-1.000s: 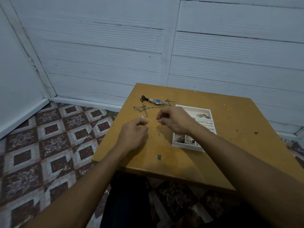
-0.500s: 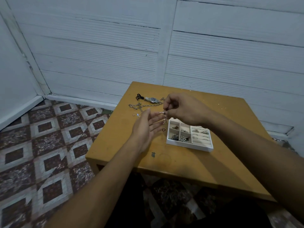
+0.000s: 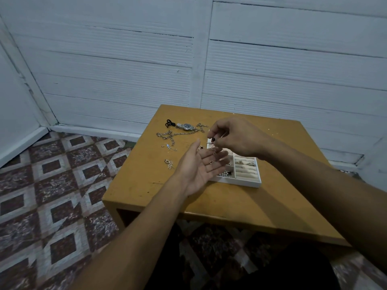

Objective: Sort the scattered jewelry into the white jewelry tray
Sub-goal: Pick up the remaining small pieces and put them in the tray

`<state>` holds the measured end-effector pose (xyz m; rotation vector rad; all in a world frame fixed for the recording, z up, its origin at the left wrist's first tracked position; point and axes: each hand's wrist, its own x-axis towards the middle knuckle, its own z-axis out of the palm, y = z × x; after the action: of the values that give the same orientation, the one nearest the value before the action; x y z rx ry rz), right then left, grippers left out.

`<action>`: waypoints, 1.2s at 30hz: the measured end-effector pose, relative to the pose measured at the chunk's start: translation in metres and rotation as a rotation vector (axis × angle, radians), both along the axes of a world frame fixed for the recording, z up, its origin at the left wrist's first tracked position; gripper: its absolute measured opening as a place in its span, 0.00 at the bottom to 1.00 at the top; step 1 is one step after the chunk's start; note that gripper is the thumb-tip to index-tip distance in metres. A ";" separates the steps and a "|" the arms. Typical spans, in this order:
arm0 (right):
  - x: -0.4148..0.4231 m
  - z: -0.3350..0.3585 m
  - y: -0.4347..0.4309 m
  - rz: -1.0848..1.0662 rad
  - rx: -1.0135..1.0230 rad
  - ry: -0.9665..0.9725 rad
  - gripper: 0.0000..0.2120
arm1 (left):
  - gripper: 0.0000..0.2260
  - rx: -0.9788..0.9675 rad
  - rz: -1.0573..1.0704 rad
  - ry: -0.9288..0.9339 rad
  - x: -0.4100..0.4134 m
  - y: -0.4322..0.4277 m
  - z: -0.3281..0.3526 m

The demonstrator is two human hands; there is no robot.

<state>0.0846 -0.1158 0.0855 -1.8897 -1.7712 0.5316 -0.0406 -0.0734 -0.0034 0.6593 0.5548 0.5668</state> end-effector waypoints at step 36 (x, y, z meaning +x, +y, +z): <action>-0.009 -0.036 -0.024 -0.012 0.081 -0.228 0.06 | 0.24 -0.188 0.083 -0.042 -0.005 -0.009 0.009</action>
<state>0.0760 -0.1402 0.0498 -1.9677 -1.8901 0.2433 -0.0461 -0.0822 0.0056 0.4477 0.5902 0.5966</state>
